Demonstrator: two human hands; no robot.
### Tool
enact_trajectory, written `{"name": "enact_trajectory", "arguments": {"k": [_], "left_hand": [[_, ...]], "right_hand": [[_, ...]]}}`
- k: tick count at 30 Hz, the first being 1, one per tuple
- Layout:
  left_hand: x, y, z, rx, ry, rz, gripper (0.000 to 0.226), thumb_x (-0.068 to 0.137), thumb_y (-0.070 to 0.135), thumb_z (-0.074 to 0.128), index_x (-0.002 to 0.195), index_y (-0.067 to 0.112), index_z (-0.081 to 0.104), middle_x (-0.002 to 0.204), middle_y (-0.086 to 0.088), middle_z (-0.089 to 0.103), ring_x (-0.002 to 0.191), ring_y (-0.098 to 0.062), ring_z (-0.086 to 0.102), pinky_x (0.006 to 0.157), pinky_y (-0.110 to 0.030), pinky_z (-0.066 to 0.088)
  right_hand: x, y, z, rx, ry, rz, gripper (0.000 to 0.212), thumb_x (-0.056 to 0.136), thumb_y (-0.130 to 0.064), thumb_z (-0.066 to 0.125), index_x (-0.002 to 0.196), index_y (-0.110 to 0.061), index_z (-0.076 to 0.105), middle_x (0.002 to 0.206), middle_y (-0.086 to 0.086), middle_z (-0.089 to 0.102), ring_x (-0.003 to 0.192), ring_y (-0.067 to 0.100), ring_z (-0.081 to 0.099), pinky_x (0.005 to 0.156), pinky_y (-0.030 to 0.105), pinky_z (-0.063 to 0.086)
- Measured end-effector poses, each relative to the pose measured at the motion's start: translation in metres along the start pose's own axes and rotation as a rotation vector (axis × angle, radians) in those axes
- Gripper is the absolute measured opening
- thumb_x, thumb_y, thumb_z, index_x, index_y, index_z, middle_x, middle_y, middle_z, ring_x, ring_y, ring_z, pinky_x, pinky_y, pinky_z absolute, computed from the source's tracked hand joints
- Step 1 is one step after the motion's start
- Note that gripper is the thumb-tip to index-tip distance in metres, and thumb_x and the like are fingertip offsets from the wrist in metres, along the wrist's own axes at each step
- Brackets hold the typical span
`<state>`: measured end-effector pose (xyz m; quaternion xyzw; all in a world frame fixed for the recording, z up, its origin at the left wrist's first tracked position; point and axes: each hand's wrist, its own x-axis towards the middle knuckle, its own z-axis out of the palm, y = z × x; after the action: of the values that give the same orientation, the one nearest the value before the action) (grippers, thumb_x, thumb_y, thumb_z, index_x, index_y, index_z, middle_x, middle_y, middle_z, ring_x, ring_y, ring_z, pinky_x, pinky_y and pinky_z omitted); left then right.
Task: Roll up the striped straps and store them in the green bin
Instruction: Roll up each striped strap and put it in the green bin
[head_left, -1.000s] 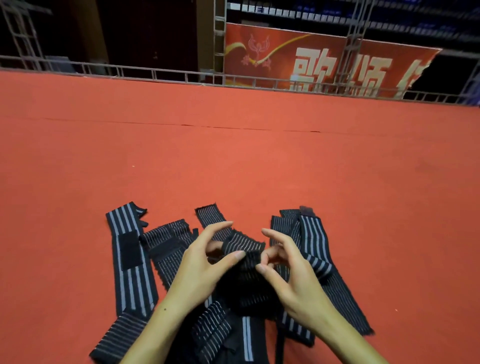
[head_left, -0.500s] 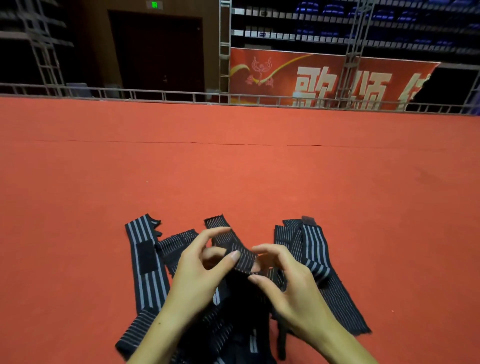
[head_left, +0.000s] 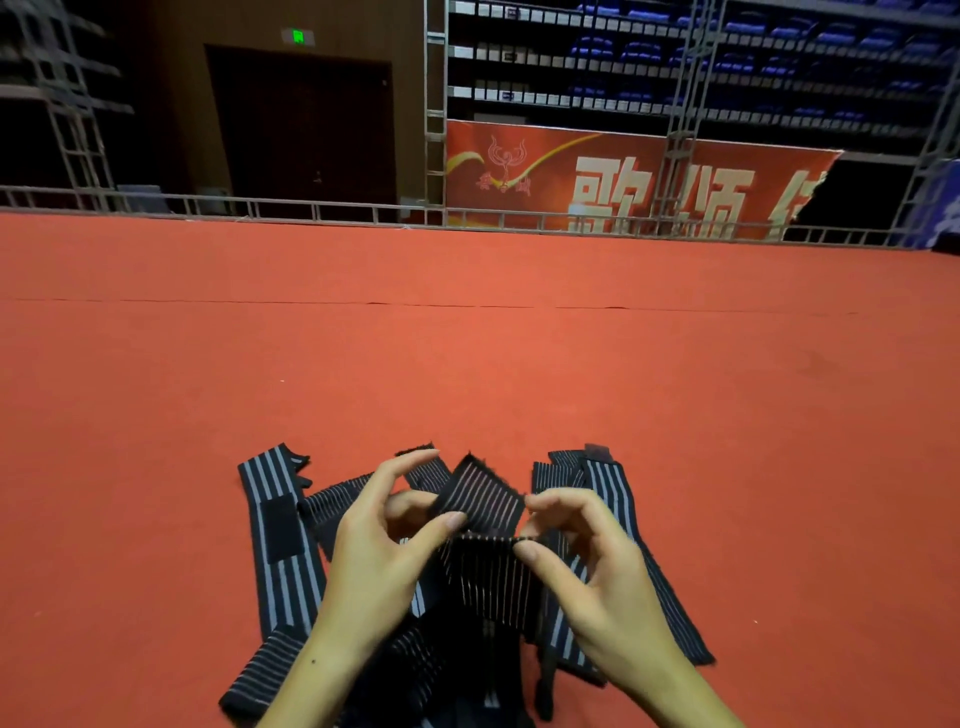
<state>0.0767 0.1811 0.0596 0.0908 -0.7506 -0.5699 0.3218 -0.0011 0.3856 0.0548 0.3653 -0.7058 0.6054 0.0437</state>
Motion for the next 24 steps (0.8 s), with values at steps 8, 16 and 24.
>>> {"name": "enact_trajectory", "arguments": {"k": [8,16,24], "left_hand": [[-0.003,-0.001,-0.008,-0.046,-0.091,-0.005,0.050,0.094,0.007,0.081,0.128,0.041,0.070,0.096,-0.009,0.079,0.095,-0.027,0.077,0.097,-0.055,0.059],[-0.002,-0.004,-0.014,0.005,-0.081,0.002,0.043,0.091,0.007,0.083,0.125,0.033,0.072,0.092,-0.004,0.081,0.092,-0.017,0.078,0.097,-0.042,0.058],[0.005,-0.024,-0.014,0.278,-0.151,0.012,0.054,0.081,0.032,0.094,0.122,0.054,0.066,0.101,0.017,0.068,0.090,-0.009,0.064,0.079,-0.025,0.051]], "right_hand": [[0.017,-0.014,0.010,0.270,0.131,0.107,0.027,0.094,0.004,0.077,0.113,-0.014,0.069,0.101,0.002,0.079,0.099,0.015,0.076,0.089,0.029,0.060],[0.019,-0.018,0.019,0.249,0.167,0.073,0.022,0.093,0.008,0.075,0.105,-0.011,0.073,0.095,-0.002,0.074,0.089,0.010,0.071,0.080,0.018,0.055],[0.022,-0.031,0.007,0.280,0.203,-0.006,0.025,0.090,0.007,0.078,0.104,-0.014,0.074,0.098,0.001,0.074,0.094,0.016,0.071,0.085,0.022,0.055]]}}
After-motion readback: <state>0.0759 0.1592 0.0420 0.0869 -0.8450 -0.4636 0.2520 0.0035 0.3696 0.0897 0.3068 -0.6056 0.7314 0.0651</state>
